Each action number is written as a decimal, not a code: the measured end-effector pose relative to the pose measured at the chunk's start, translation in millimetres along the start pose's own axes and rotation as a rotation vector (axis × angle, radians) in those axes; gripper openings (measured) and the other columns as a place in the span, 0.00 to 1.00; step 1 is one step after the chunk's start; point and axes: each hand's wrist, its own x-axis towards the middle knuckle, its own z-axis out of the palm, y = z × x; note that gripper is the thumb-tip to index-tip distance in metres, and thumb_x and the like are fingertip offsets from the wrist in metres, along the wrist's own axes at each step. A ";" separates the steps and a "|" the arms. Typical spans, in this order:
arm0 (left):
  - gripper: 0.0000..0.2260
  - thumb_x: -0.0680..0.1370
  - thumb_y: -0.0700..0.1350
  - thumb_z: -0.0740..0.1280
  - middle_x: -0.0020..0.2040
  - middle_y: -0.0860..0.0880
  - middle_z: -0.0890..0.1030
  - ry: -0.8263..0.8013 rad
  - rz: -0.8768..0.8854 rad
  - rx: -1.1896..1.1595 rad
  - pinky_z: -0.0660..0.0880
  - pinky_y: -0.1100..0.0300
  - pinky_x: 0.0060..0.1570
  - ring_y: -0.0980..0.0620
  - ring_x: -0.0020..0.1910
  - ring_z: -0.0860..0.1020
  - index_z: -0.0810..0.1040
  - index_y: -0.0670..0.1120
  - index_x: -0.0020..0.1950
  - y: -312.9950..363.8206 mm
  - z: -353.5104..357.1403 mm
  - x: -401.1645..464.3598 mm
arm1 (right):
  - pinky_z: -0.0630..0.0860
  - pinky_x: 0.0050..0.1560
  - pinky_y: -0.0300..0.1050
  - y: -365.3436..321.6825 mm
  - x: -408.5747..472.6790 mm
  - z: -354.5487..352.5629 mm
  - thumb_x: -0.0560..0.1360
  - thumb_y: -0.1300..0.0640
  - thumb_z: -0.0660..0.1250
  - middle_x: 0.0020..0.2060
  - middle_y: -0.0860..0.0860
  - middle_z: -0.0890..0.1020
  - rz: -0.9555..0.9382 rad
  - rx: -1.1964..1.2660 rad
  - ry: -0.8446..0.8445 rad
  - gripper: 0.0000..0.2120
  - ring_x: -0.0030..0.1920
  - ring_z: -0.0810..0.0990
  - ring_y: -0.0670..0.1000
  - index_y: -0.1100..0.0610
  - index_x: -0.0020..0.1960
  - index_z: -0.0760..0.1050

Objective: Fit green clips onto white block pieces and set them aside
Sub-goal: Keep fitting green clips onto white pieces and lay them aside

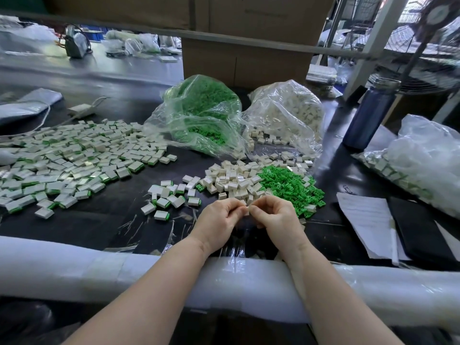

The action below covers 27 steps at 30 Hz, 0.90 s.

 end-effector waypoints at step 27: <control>0.06 0.77 0.43 0.66 0.37 0.58 0.73 0.018 0.001 0.138 0.70 0.62 0.49 0.55 0.43 0.74 0.83 0.44 0.49 -1.2 -0.7 0.1 | 0.69 0.31 0.39 3.6 1.3 -1.3 0.73 0.66 0.67 0.25 0.50 0.74 0.014 -0.147 -0.026 0.13 0.26 0.69 0.46 0.54 0.32 0.74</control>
